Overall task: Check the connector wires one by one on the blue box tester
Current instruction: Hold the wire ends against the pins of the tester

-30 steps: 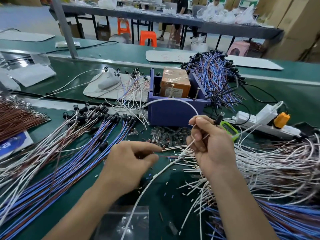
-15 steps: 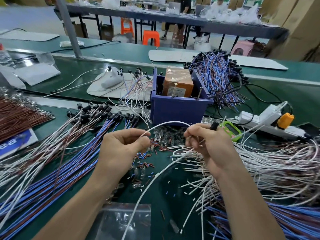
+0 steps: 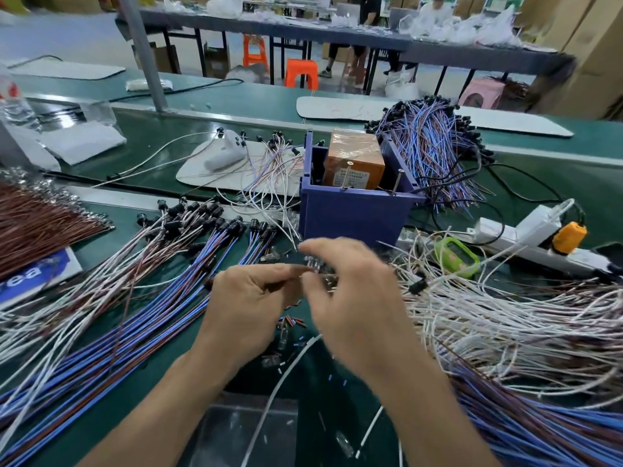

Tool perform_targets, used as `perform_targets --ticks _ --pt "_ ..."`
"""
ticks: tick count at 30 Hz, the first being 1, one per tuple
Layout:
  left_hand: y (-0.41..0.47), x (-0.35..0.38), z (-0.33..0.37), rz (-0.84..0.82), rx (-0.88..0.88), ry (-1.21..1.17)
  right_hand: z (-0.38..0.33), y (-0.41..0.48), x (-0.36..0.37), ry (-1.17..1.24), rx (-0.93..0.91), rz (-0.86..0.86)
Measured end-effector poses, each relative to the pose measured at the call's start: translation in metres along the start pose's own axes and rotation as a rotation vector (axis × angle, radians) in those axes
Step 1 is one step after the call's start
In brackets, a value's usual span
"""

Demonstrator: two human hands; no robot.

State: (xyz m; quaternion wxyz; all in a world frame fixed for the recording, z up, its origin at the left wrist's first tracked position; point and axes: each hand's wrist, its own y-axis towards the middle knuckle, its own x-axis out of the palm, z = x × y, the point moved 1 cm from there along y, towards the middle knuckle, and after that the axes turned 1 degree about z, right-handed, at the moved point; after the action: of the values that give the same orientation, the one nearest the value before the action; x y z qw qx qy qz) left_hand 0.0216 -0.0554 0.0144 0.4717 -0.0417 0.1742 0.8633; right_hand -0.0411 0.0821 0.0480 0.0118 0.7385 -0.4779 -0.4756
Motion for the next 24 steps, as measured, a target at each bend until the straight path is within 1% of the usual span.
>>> perform_targets --ticks 1,2,4,7,11,18,22,24 --pt "0.0 0.0 0.0 -0.002 0.029 0.032 -0.001 -0.002 0.011 0.001 0.055 -0.083" --pt "0.0 -0.001 0.0 0.003 0.039 0.065 0.001 -0.002 0.016 0.026 0.117 -0.124" --pt "0.002 -0.002 -0.004 0.013 0.017 0.093 0.012 -0.001 0.016 0.089 0.212 -0.11" --pt "0.006 -0.002 -0.008 0.029 -0.018 0.096 0.031 0.004 0.009 0.158 0.287 -0.117" --pt "0.006 -0.002 -0.009 0.005 -0.056 0.053 0.036 0.005 0.008 0.303 0.321 -0.157" --pt "0.007 -0.001 -0.012 0.029 -0.054 0.065 0.039 0.004 0.015 0.372 0.312 -0.201" --pt "0.007 0.004 -0.014 0.047 -0.068 0.052 0.04 0.005 0.017 0.424 0.328 -0.173" --pt "0.009 0.004 -0.015 0.068 -0.103 0.024 0.041 0.005 0.019 0.441 0.359 -0.137"
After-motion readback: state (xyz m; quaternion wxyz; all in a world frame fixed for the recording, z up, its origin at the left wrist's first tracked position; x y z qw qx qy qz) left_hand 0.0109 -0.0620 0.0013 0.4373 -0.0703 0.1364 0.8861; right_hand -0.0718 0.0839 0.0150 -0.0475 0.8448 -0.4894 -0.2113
